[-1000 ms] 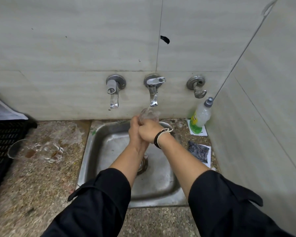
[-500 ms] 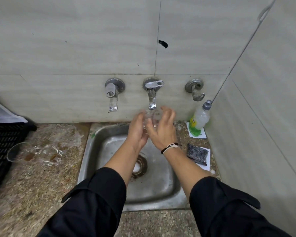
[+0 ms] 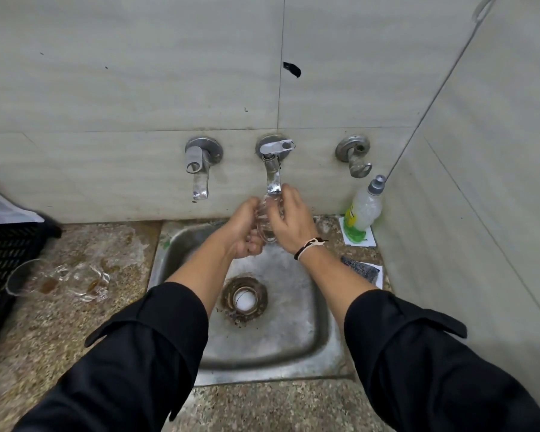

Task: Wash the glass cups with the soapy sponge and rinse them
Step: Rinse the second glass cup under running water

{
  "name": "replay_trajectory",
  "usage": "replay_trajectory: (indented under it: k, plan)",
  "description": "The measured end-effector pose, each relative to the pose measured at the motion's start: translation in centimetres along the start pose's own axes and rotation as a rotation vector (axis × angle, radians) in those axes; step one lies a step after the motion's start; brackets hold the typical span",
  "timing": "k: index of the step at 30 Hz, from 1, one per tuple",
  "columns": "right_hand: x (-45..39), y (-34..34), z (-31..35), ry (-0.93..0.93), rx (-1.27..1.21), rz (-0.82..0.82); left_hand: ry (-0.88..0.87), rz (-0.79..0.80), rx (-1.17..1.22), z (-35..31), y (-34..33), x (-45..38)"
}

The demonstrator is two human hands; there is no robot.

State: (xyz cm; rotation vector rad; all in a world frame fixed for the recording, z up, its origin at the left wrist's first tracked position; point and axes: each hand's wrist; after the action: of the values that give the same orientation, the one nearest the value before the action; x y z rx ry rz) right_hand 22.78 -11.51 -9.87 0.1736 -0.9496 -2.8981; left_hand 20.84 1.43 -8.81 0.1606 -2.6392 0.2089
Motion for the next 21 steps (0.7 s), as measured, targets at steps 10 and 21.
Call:
replay_trajectory:
  k: [10, 21]
  plan:
    - [-1.3, 0.5, 0.7, -0.956, -0.654, 0.435, -0.728, -0.200, -0.790, 0.5, -0.2, -0.1]
    - [0.3, -1.3, 0.4, -0.764, -0.730, 0.283, -0.259, 0.042, 0.135, 0.7, 1.1, -0.2]
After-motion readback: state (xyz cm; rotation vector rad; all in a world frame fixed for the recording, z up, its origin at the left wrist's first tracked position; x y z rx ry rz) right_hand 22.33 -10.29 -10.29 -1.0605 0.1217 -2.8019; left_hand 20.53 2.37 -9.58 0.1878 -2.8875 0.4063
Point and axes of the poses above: each hand's wrist, its own x-axis away from the middle knuckle, its own y-axis out of the back of the hand, z = x × y, and after that the axes turned 15 degrees about -y, right-handed
